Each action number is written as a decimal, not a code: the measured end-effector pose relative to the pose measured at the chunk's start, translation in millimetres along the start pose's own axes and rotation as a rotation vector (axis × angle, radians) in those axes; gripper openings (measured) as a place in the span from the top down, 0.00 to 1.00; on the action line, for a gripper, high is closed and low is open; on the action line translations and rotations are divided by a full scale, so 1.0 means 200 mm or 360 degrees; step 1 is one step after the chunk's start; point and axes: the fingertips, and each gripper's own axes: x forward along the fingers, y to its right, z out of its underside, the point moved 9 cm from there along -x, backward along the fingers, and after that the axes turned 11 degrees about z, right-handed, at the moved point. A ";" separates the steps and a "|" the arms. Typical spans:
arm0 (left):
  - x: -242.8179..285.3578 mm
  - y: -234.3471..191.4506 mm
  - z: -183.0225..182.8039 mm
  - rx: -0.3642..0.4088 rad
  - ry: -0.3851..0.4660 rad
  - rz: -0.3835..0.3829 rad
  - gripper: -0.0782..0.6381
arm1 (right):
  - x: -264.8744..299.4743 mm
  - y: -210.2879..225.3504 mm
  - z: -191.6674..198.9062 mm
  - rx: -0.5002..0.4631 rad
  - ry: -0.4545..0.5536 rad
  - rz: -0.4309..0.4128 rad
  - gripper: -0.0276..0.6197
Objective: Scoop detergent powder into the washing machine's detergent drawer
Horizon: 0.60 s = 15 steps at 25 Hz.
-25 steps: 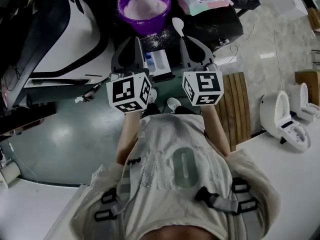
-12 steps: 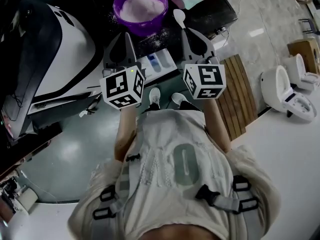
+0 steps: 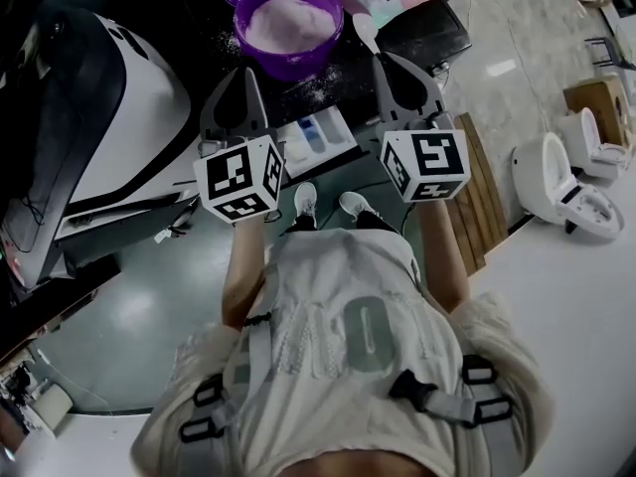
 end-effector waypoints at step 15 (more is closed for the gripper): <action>0.05 -0.11 0.01 -0.0048 0.0034 -0.0035 0.86 | 0.50 -0.08 -0.40 -0.1130 -0.0478 -0.0843 0.94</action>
